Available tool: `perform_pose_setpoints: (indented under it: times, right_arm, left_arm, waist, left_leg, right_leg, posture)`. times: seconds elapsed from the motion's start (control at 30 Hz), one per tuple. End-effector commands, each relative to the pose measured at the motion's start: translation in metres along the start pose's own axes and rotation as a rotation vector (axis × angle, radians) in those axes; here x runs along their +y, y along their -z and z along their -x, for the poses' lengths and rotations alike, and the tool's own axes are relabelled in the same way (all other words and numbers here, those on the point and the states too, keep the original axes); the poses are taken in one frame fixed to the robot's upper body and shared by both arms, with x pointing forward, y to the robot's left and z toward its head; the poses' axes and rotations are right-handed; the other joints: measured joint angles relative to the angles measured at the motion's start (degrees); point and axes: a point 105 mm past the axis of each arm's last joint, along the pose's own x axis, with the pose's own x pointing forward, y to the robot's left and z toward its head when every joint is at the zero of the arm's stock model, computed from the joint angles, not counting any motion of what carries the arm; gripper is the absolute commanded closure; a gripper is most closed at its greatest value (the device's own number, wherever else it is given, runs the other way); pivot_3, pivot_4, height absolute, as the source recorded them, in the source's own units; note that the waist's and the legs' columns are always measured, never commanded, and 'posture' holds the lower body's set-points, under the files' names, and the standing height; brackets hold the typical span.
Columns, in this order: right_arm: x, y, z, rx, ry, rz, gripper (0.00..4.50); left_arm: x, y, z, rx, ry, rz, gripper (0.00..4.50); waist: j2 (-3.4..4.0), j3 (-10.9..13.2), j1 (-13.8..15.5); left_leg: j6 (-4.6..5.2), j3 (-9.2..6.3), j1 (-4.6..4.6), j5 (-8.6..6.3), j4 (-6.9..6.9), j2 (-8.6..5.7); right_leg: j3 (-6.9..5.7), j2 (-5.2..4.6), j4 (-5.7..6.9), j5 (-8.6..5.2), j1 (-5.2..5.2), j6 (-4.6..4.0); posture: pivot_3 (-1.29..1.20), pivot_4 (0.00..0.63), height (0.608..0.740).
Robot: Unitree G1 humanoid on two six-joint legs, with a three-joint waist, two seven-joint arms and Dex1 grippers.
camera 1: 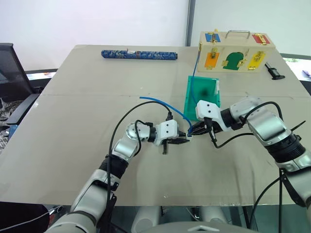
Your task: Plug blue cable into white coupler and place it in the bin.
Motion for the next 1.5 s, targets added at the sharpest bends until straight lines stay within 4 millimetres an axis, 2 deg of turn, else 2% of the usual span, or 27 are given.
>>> perform_pose_setpoints:
  times: [0.03,0.1,0.13,0.2,0.23,0.27,0.3,0.33,0.37,0.43,0.53,0.63,0.73,0.87,1.0,1.03,1.1,1.13,1.17,1.23,1.3,1.37,1.47,1.5]
  right_arm:
    - [-0.009,0.001,-0.017,-0.128,0.099,-0.014,4.18]
    - [-0.026,-0.024,0.002,-0.280,0.237,0.018,3.46]
    - [-0.026,-0.033,0.015,-0.332,0.270,0.042,2.89]
    - [-0.028,-0.048,0.041,-0.431,0.368,0.079,2.07]
    - [-0.025,-0.053,0.055,-0.467,0.408,0.093,1.59]
    - [-0.018,-0.056,0.067,-0.493,0.434,0.104,0.88]
    - [-0.013,-0.059,0.081,-0.526,0.495,0.108,0.88]
    - [-0.008,-0.059,0.092,-0.549,0.544,0.101,0.30]
    - [-0.001,-0.058,0.100,-0.558,0.575,0.094,0.01]
    - [0.020,-0.046,0.111,-0.525,0.665,0.077,0.01]
    - [0.045,-0.022,0.121,-0.444,0.854,0.002,0.01]
    - [0.061,0.000,0.120,-0.382,0.991,-0.104,0.01]
    - [0.074,0.015,0.115,-0.331,1.067,-0.171,0.01]
    - [0.088,0.022,0.111,-0.337,1.164,-0.255,0.01]
    - [0.088,0.022,0.112,-0.342,1.202,-0.266,0.01]
    - [0.087,0.022,0.112,-0.345,1.206,-0.267,0.00]
    - [0.087,0.020,0.111,-0.347,1.210,-0.267,0.00]
    - [0.086,0.019,0.111,-0.347,1.211,-0.264,0.00]
    - [0.086,0.019,0.111,-0.347,1.212,-0.262,0.00]
    - [0.086,0.017,0.112,-0.355,1.217,-0.263,0.00]
    - [0.086,0.016,0.112,-0.359,1.216,-0.264,0.00]
    - [0.086,0.017,0.111,-0.361,1.211,-0.264,0.00]
    - [0.084,0.018,0.113,-0.372,1.207,-0.265,0.00]
    - [0.082,0.018,0.114,-0.380,1.207,-0.268,0.00]
  left_arm:
    - [-0.003,-0.010,-0.005,-0.034,0.018,-0.014,4.25]
    - [-0.003,-0.012,-0.003,-0.048,0.011,0.007,4.25]
    - [-0.002,-0.014,-0.002,-0.053,0.008,0.016,4.25]
    - [-0.001,-0.019,0.001,-0.064,0.001,0.041,4.25]
    - [0.000,-0.022,0.002,-0.073,-0.005,0.054,4.25]
    - [0.001,-0.026,0.004,-0.085,-0.011,0.072,4.25]
    - [0.003,-0.031,0.007,-0.099,-0.022,0.093,4.25]
    - [0.005,-0.036,0.009,-0.113,-0.033,0.113,4.25]
    - [0.005,-0.040,0.012,-0.123,-0.042,0.138,4.25]
    - [0.014,-0.055,0.018,-0.167,-0.085,0.224,4.25]
    - [0.038,-0.088,0.025,-0.244,-0.159,0.433,4.25]
    - [0.062,-0.108,0.026,-0.233,-0.203,0.578,4.25]
    - [0.079,-0.124,0.023,-0.234,-0.237,0.657,4.25]
    - [0.110,-0.130,0.007,-0.162,-0.330,0.774,4.25]
    - [0.127,-0.127,-0.009,-0.130,-0.366,0.818,4.25]
    - [0.128,-0.127,-0.014,-0.127,-0.349,0.831,3.23]
    - [0.133,-0.126,-0.019,-0.124,-0.370,0.837,2.50]
    - [0.134,-0.127,-0.019,-0.125,-0.365,0.852,2.40]
    - [0.135,-0.128,-0.018,-0.128,-0.362,0.862,1.76]
    - [0.134,-0.129,-0.013,-0.134,-0.349,0.873,1.09]
    - [0.129,-0.130,-0.003,-0.136,-0.322,0.873,0.11]
    - [0.123,-0.131,0.011,-0.146,-0.314,0.852,0.04]
    - [0.113,-0.133,0.035,-0.174,-0.341,0.726,0.04]
    - [0.112,-0.135,0.044,-0.232,-0.383,0.658,0.04]
  waist:
    - [-0.16,-0.16,-0.08]
    - [-0.05,-0.03,-0.23]
    - [0.17,0.11,-0.21]
    - [0.20,0.21,-0.03]
    - [0.20,0.21,0.15]
    - [0.20,0.21,0.15]
    - [0.20,0.20,0.22]
    - [0.19,0.19,0.44]
    - [0.19,0.19,0.40]
    - [0.19,0.20,0.58]
    - [0.18,0.22,1.07]
    - [0.15,0.23,1.13]
    - [0.13,0.23,0.52]
    - [0.10,0.27,-0.10]
    - [0.03,0.31,-0.29]
    - [0.03,0.31,-0.26]
    - [0.02,0.31,-0.19]
    - [0.00,0.32,-0.01]
    - [0.01,0.33,0.00]
    - [0.00,0.34,-0.02]
    - [0.01,0.34,-0.09]
    - [0.02,0.35,-0.26]
    - [0.03,0.36,-0.49]
    - [0.04,0.36,-0.50]
  left_leg:
    - [0.00,-0.01,0.06,0.00,-0.01,0.00]
    - [0.00,-0.04,0.07,0.00,-0.01,0.07]
    - [-0.01,-0.03,0.01,0.01,-0.01,0.05]
    - [-0.01,0.02,-0.22,0.01,0.05,-0.03]
    - [-0.01,-0.03,-0.34,0.01,0.09,-0.04]
    - [-0.02,-0.12,-0.45,0.01,0.11,-0.04]
    - [-0.02,-0.12,-0.45,0.01,0.11,-0.04]
    - [-0.02,-0.15,-0.48,0.01,0.08,-0.05]
    - [-0.01,-0.32,-0.64,0.01,0.06,-0.02]
    - [-0.01,-0.30,-0.67,0.01,0.03,-0.04]
    - [0.00,-0.32,-0.83,0.00,0.08,-0.03]
    - [0.00,-0.19,-0.81,0.01,0.36,-0.10]
    - [0.00,-0.12,-0.37,0.00,0.44,-0.08]
    - [0.00,-0.09,-0.07,0.00,0.36,-0.05]
    - [-0.01,-0.06,-0.01,0.00,0.17,-0.08]
    - [-0.01,-0.01,0.00,0.00,0.14,-0.08]
    - [-0.02,0.09,-0.04,0.01,0.01,-0.08]
    - [-0.02,0.09,-0.08,0.01,0.01,-0.08]
    - [-0.03,0.09,-0.18,0.01,0.00,-0.08]
    - [-0.03,0.09,-0.27,0.01,0.00,-0.08]
    - [-0.03,0.09,-0.34,0.01,-0.01,-0.08]
    - [-0.03,0.08,-0.34,0.01,-0.02,-0.07]
    - [-0.04,0.08,-0.23,0.01,-0.09,-0.03]
    - [-0.04,0.11,-0.19,0.02,-0.13,-0.02]
  right_leg:
    - [0.00,0.01,0.00,0.00,0.05,0.00]
    - [-0.03,0.09,0.00,0.00,0.06,-0.01]
    - [0.00,0.07,0.04,0.01,0.00,-0.01]
    - [0.14,-0.02,0.24,0.01,-0.30,-0.01]
    - [0.11,-0.03,0.33,0.01,-0.41,-0.01]
    - [0.02,-0.07,0.35,0.01,-0.50,-0.01]
    - [0.02,-0.07,0.34,0.01,-0.51,-0.01]
    - [-0.02,-0.07,0.29,0.01,-0.50,-0.01]
    - [-0.22,-0.08,0.17,0.00,-0.52,-0.01]
    - [-0.18,-0.09,0.14,0.00,-0.56,0.00]
    - [-0.31,-0.13,0.14,-0.02,-0.59,0.02]
    - [-0.30,-0.09,0.32,-0.06,-0.55,0.11]
    - [-0.23,-0.02,0.33,-0.22,-0.15,0.37]
    - [-0.25,0.05,0.31,-0.28,0.10,0.41]
    - [-0.02,0.03,0.25,-0.27,0.05,0.42]
    - [0.00,0.03,0.23,-0.27,0.05,0.41]
    - [0.02,0.04,0.18,-0.27,-0.04,0.39]
    - [0.01,0.04,0.18,-0.26,-0.07,0.38]
    - [0.00,0.03,0.17,-0.24,-0.16,0.34]
    - [0.02,0.03,0.16,-0.23,-0.25,0.32]
    - [0.06,0.02,0.15,-0.21,-0.32,0.29]
    - [0.12,0.02,0.16,-0.21,-0.35,0.30]
    - [0.26,0.03,0.19,-0.21,-0.36,0.30]
    - [0.31,0.03,0.20,-0.19,-0.36,0.27]
  posture:
    - [0.00,0.150,0.738]
    - [0.00,0.150,0.738]
    - [0.00,0.150,0.738]
    - [0.00,0.150,0.738]
    - [0.00,0.150,0.738]
    - [0.00,0.150,0.738]
    - [0.00,0.150,0.738]
    - [0.00,0.150,0.738]
    - [0.00,0.150,0.738]
    - [0.00,0.150,0.738]
    - [0.00,0.150,0.738]
    - [0.00,0.150,0.738]
    - [0.00,0.150,0.738]
    - [0.00,0.150,0.738]
    - [0.00,0.150,0.738]
    - [0.00,0.150,0.738]
    - [0.00,0.150,0.738]
    - [0.00,0.150,0.738]
    - [0.00,0.150,0.738]
    - [0.00,0.150,0.738]
    - [0.00,0.150,0.738]
    - [0.00,0.150,0.738]
    - [0.00,0.150,0.738]
    - [0.00,0.150,0.738]
